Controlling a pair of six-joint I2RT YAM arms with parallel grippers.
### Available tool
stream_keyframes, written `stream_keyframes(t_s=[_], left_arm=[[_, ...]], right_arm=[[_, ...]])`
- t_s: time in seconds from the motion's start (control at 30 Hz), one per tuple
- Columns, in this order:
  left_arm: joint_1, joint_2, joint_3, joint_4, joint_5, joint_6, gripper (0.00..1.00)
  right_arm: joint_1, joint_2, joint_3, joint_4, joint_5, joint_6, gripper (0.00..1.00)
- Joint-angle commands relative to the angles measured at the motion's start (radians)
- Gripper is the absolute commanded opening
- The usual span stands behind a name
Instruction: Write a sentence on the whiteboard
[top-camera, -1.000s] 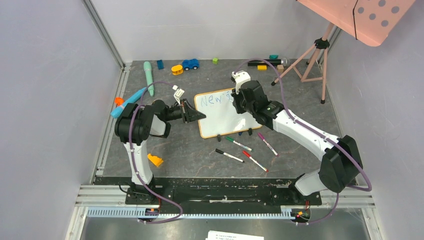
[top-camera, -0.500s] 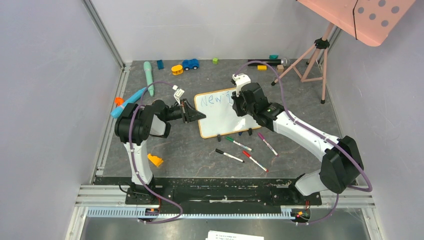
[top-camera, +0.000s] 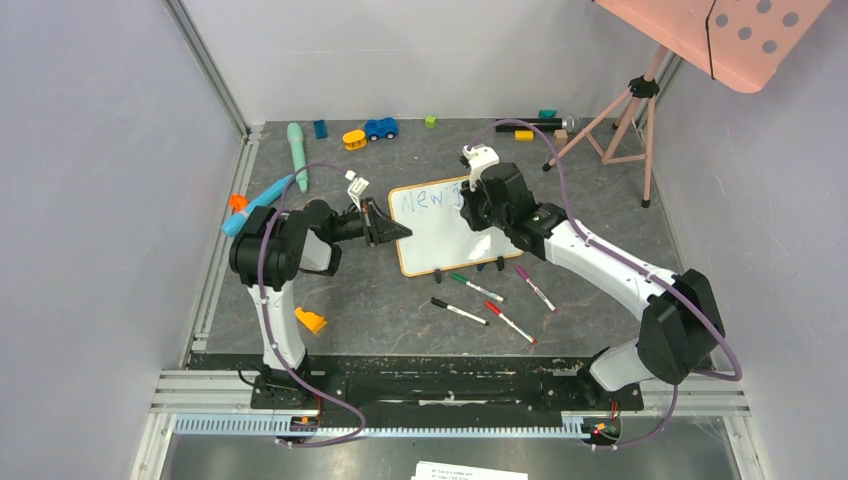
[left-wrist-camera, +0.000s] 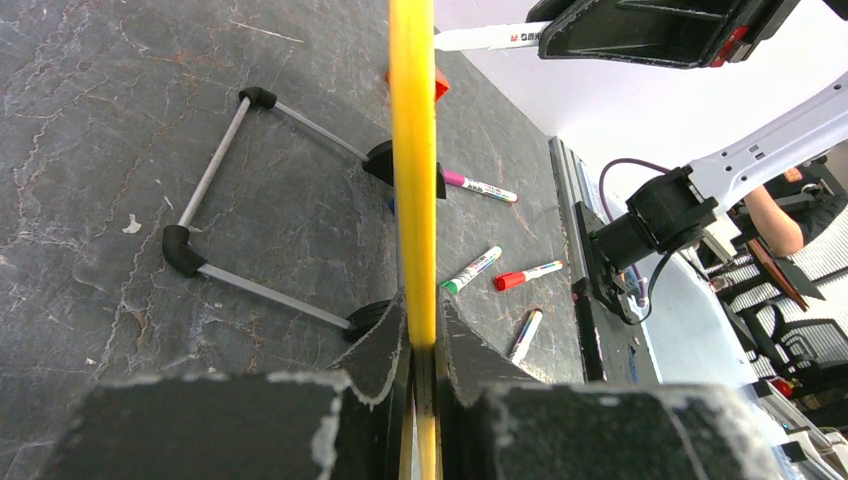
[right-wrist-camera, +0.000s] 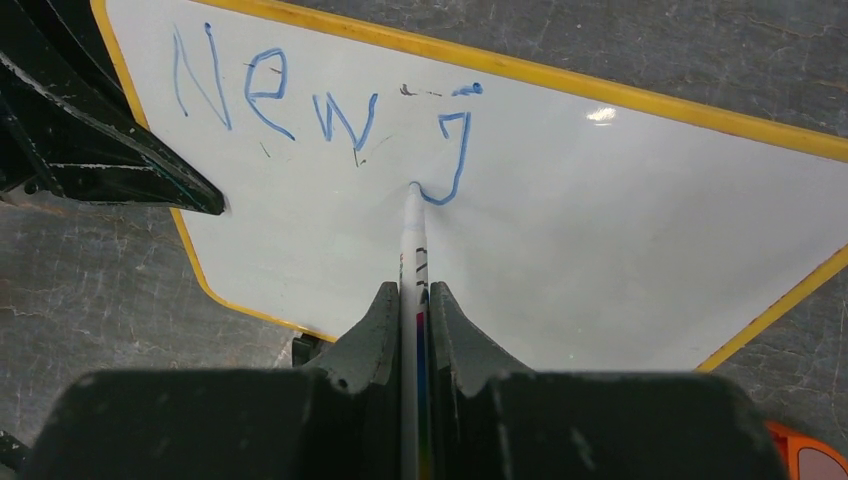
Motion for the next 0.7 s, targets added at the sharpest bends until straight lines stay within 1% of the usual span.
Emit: stream_keyframes(t_s=[0.0,0.2,0.33,0.67], left_arm=[[-0.01,-0.027,0.004,0.085,0.024,0.07,0.02],[-0.01,-0.024,0.006,0.085,0.021,0.067,0.02],[-0.01,-0.024,0.004,0.085,0.018,0.067,0.02],[-0.01,-0.032,-0.005,0.085,0.014,0.075,0.02]], right_arm=[[-0.006,0.006,0.046,0.055,-0.009,0.006,0.0],[-0.007,-0.063,0.021,0.104,-0.085,-0.011,0.0],[-0.012,-0.1,0.006,0.114,-0.072,-0.017,0.0],[-0.035,-0.124,-0.014,0.092,0.009,-0.027,0.0]])
